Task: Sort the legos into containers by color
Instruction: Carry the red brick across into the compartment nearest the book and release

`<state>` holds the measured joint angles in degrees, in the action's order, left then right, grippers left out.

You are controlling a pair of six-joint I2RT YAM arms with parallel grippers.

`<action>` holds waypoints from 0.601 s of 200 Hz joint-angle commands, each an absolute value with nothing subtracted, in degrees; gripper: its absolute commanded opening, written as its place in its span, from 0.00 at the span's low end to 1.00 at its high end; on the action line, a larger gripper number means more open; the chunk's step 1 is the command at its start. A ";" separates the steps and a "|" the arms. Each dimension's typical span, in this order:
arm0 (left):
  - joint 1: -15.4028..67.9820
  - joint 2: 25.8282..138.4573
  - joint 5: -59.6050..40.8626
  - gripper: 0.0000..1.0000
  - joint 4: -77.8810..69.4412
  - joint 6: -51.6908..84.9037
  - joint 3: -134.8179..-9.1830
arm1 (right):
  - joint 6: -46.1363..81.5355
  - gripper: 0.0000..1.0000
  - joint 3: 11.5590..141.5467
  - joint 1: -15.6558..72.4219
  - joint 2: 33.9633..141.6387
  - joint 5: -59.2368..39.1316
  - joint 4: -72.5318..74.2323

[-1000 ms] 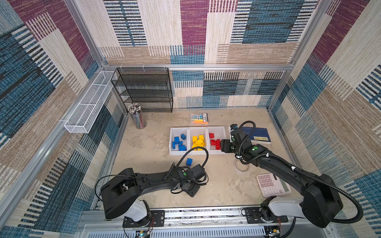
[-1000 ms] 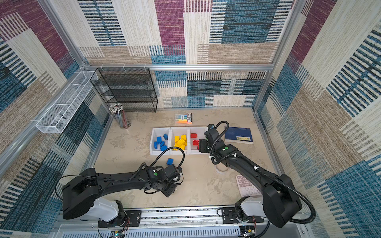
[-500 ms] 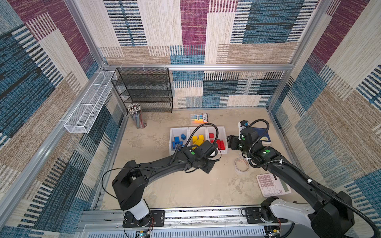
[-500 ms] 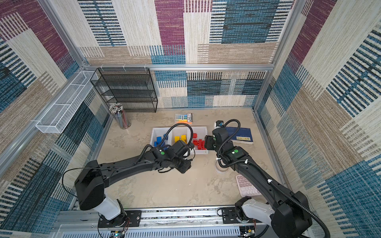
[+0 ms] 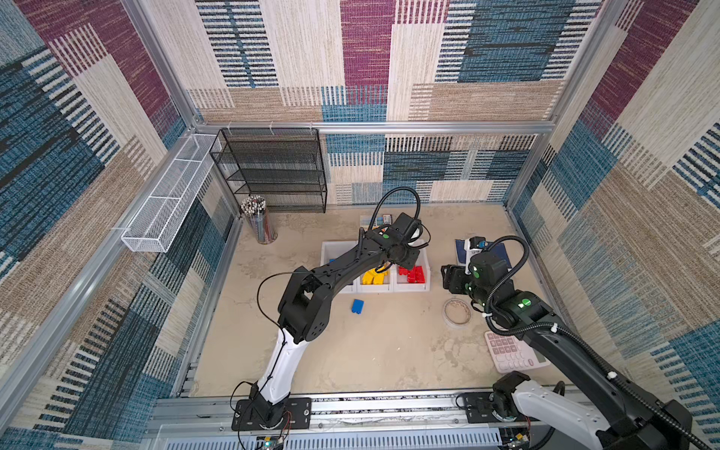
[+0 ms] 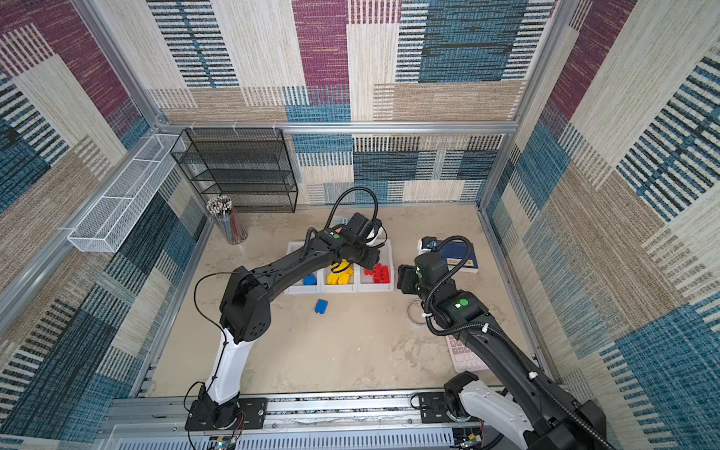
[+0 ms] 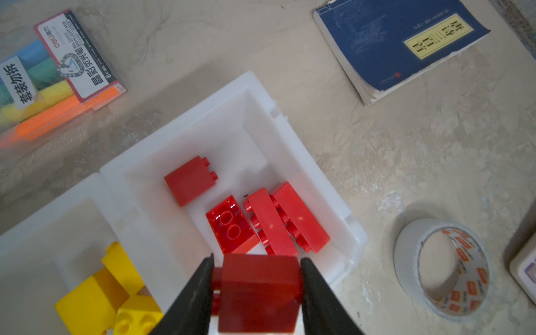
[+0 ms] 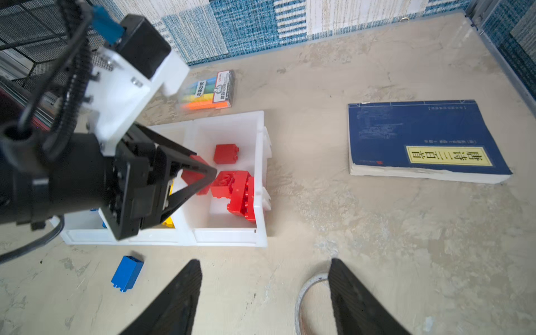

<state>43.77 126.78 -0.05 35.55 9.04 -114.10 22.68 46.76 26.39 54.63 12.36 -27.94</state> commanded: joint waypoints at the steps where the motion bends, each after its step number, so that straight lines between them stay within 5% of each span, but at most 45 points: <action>1: 43.52 127.86 1.23 0.56 36.39 8.00 -116.44 | 23.64 0.73 46.29 26.39 53.73 11.85 -28.97; 46: 43.32 126.16 0.58 0.63 34.81 10.02 -114.14 | 23.67 0.75 46.15 26.42 53.11 11.70 -29.62; 120: 40.83 108.78 0.00 0.63 25.79 14.58 -92.78 | 23.27 0.74 45.21 26.41 53.87 8.66 -28.94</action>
<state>41.91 114.24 -0.19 29.69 11.90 -98.63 23.09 45.63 26.39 53.45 10.22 -29.82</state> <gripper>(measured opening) 0.628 0.750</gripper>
